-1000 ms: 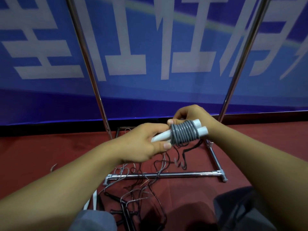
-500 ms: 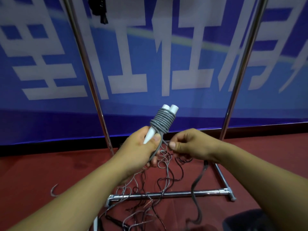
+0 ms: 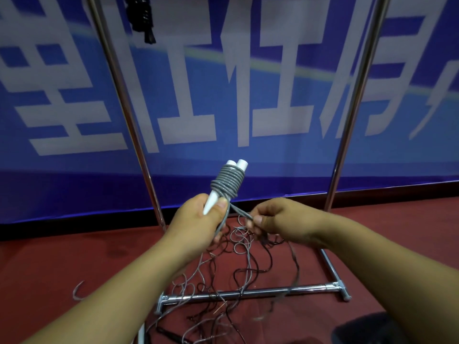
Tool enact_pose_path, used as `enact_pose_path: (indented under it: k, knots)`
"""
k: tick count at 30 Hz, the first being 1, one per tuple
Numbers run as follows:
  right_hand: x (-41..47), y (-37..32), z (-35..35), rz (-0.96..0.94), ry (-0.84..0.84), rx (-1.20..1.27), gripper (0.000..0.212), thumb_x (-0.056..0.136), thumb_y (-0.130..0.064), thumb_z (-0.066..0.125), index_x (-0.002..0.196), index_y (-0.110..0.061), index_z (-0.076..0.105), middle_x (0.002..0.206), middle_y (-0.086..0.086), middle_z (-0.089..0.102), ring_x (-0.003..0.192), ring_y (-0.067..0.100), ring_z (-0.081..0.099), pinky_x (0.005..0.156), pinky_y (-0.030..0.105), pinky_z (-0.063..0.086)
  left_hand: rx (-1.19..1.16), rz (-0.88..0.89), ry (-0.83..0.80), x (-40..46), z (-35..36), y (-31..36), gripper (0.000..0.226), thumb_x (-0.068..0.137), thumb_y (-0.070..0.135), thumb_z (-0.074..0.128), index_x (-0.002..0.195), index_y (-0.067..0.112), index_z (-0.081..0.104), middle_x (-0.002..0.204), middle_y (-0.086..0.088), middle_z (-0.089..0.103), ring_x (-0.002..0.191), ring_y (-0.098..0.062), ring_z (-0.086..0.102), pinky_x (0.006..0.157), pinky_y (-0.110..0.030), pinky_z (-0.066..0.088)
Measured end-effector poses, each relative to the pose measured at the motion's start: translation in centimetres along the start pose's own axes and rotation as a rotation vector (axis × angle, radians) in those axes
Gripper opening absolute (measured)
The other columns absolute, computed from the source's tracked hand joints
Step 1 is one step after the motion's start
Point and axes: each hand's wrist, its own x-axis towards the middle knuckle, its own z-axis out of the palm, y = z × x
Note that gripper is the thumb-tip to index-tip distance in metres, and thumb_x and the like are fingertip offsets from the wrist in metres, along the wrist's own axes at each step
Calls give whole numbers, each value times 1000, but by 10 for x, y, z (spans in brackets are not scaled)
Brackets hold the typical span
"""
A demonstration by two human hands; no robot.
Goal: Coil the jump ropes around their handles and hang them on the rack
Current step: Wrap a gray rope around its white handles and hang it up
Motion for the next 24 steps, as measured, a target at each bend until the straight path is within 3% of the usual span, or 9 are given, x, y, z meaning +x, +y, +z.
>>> enact_pose_path:
  k: [3, 7, 14, 18, 22, 24]
  knots:
    - [2, -4, 0, 82, 35, 217, 29, 107, -12, 40, 100, -1, 66, 66, -6, 57, 61, 13, 52, 64, 28, 49, -4, 10, 50, 2, 0, 0, 26, 103, 29, 51, 84, 11, 54, 67, -5, 55, 50, -16, 47, 53, -30, 41]
    - [3, -10, 1, 170, 53, 361, 18, 104, -8, 42, 96, -13, 58, 63, -1, 50, 46, 9, 34, 46, 24, 31, 2, 40, 98, 5, 0, -2, 26, 102, 29, 52, 82, 13, 53, 65, -5, 54, 51, -16, 46, 57, -34, 42]
    - [-4, -14, 3, 92, 47, 221, 11, 98, -24, 63, 88, -20, 67, 75, 0, 55, 52, 7, 41, 47, 22, 31, 27, 47, 126, 4, -1, -2, 24, 102, 30, 53, 91, 9, 58, 65, -5, 54, 52, -16, 48, 55, -33, 43]
    - [-8, -17, 5, -13, 51, 168, 13, 88, -27, 75, 79, -19, 71, 64, -5, 56, 52, 7, 41, 47, 22, 33, 107, 65, 149, 4, -3, -3, 24, 101, 33, 53, 93, 11, 60, 64, -4, 55, 50, -13, 49, 52, -29, 43]
    - [-8, -17, 6, 8, 152, 190, 18, 89, -29, 75, 79, -15, 69, 54, -8, 50, 49, 9, 40, 46, 23, 35, 128, 57, 172, 6, -4, -4, 24, 101, 32, 53, 91, 11, 59, 64, -4, 54, 43, -5, 46, 42, -19, 39]
    - [-8, -17, 7, 19, 194, 193, 21, 90, -31, 73, 79, -14, 68, 53, -5, 47, 50, 12, 39, 48, 25, 36, 154, 55, 188, 8, -4, -5, 25, 101, 33, 53, 89, 12, 60, 66, -3, 55, 48, -8, 48, 46, -22, 40]
